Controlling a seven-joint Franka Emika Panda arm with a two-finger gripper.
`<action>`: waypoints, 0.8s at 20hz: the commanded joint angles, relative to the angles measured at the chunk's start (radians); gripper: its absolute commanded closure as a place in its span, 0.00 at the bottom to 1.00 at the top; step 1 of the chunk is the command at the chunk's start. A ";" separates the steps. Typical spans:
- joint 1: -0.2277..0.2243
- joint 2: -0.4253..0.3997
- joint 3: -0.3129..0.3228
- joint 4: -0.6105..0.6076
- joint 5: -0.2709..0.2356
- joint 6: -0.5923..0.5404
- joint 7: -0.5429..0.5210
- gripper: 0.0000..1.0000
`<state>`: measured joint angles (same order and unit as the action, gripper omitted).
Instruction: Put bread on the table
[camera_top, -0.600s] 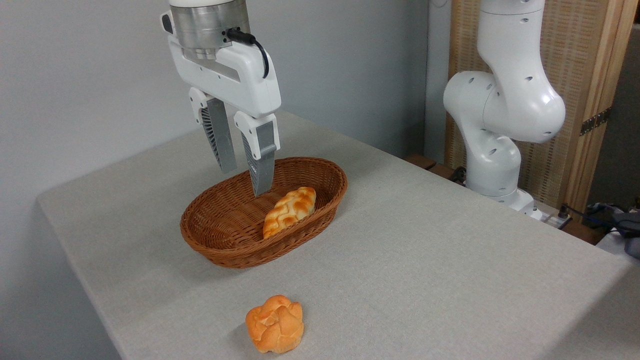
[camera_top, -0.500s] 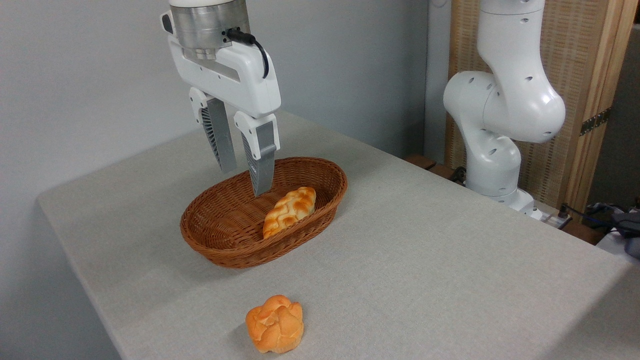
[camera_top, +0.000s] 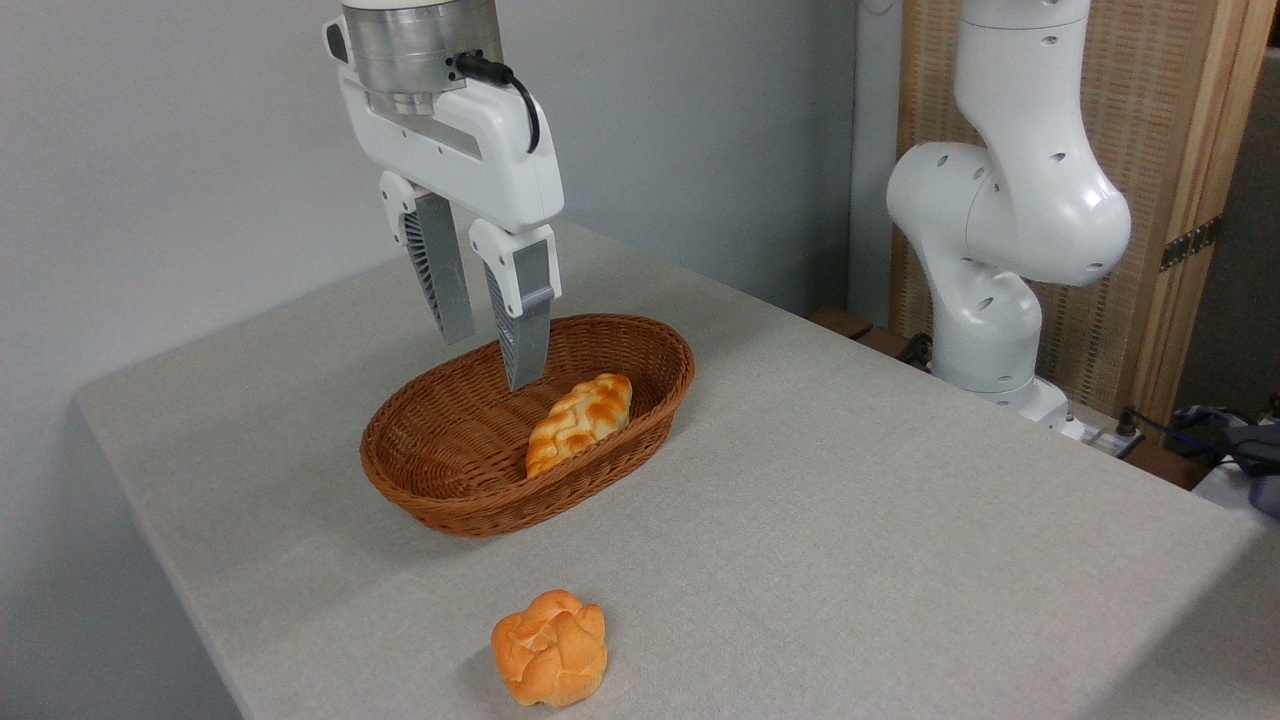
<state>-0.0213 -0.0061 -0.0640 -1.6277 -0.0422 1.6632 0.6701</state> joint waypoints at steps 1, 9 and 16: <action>0.006 -0.015 0.004 0.003 -0.015 -0.025 0.025 0.00; 0.004 -0.080 -0.005 -0.099 -0.071 -0.007 0.048 0.00; -0.006 -0.126 -0.138 -0.277 -0.071 0.082 0.085 0.00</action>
<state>-0.0277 -0.0917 -0.1296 -1.7928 -0.0972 1.6774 0.7440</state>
